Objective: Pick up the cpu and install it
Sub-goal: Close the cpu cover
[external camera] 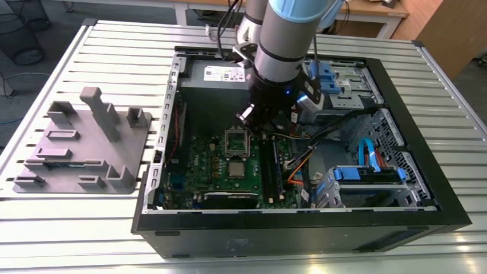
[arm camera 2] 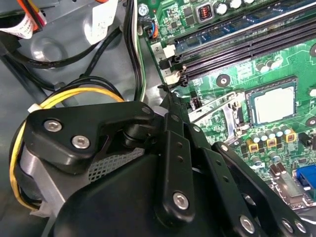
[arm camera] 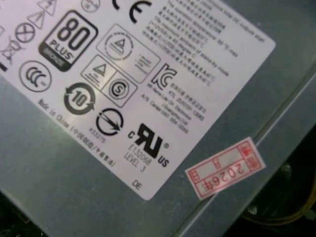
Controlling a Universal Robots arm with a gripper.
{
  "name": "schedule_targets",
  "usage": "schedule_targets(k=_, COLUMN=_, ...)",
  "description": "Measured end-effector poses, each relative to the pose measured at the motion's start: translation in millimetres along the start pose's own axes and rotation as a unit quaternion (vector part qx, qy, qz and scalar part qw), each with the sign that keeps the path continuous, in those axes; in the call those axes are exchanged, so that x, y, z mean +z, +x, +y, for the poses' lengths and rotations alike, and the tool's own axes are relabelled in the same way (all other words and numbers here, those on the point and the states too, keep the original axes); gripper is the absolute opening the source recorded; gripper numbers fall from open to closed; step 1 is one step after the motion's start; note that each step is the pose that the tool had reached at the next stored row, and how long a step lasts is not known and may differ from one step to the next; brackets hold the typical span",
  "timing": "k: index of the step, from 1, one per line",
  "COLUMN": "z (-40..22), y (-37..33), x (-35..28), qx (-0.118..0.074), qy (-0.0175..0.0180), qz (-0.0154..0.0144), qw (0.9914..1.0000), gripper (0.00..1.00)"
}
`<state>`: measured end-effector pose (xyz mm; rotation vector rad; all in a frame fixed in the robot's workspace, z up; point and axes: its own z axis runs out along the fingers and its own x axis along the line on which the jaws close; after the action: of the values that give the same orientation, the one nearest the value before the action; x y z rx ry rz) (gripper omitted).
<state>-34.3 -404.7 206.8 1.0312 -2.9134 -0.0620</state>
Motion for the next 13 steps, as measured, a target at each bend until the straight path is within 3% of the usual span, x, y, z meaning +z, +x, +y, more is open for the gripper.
schedule_targets(k=13, z=1.0, y=5.9, x=0.8, qx=0.000, qy=0.0002, qz=-0.0001, qw=1.00000, gripper=0.11)
